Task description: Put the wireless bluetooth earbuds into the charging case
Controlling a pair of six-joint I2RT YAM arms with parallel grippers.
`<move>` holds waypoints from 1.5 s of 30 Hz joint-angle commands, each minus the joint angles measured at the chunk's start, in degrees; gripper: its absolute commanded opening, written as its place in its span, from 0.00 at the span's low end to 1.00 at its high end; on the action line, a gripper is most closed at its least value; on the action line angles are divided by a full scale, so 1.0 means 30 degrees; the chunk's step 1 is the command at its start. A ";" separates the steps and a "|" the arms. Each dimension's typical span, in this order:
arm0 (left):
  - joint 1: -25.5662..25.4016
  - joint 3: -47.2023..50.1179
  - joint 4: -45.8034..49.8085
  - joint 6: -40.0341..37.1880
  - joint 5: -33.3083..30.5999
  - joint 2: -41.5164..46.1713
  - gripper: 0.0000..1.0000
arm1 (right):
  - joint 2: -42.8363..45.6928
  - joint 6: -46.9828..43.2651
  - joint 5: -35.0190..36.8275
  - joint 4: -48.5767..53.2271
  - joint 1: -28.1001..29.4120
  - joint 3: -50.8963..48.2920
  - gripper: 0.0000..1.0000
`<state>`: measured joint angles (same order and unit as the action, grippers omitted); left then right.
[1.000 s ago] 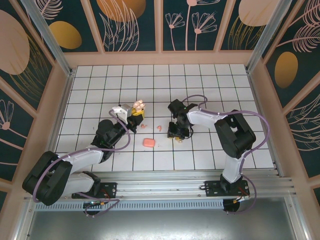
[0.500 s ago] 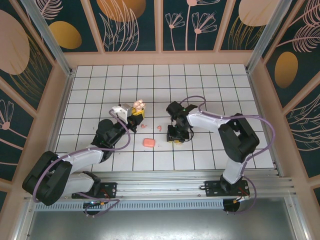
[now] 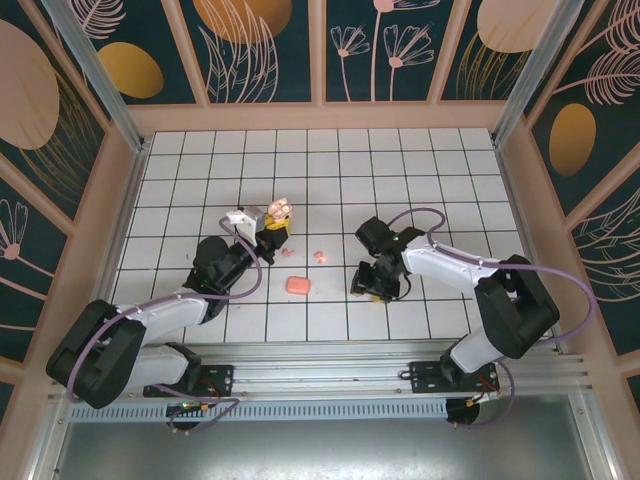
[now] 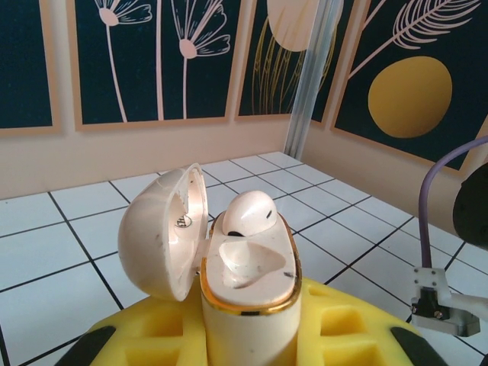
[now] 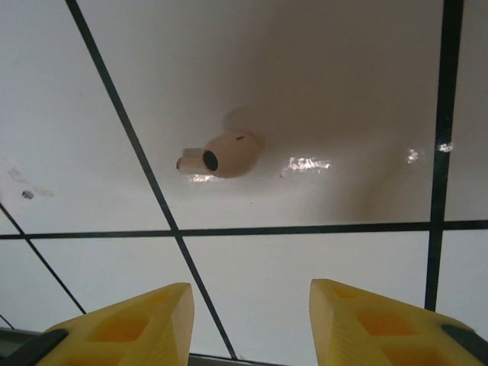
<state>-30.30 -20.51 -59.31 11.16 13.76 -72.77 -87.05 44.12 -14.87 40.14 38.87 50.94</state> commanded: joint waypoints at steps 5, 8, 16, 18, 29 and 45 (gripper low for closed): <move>0.0122 -0.0545 -0.0331 -0.0052 0.0339 -0.0037 0.05 | -0.1482 0.0034 0.0388 -0.1873 -0.0271 0.0475 0.43; 0.0120 -0.0514 -0.0151 -0.0145 0.0228 0.0115 0.05 | -0.2033 -0.0224 0.0402 -0.2239 -0.0301 0.0827 0.41; 0.0119 -0.0509 0.0140 -0.0347 0.0043 0.0322 0.05 | -0.3052 -0.0859 0.0841 -0.2729 -0.0389 0.1895 0.36; 0.0132 -0.0492 0.0187 -0.0365 -0.0014 0.0366 0.05 | -0.3290 -0.1026 0.0871 -0.2846 -0.0411 0.2153 0.35; 0.0126 -0.0516 0.0244 -0.0379 -0.0015 0.0344 0.05 | -0.3092 -0.1771 0.2003 -0.1703 -0.0492 0.3680 0.41; 0.0134 -0.0633 0.0211 -0.0467 0.0160 0.0299 0.05 | -0.3915 -0.0707 0.1798 -0.0413 -0.0338 0.3456 0.37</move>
<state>-30.30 -20.71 -58.00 10.70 14.28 -72.64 -97.62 40.77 -9.96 38.00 37.80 61.45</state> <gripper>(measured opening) 0.206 0.379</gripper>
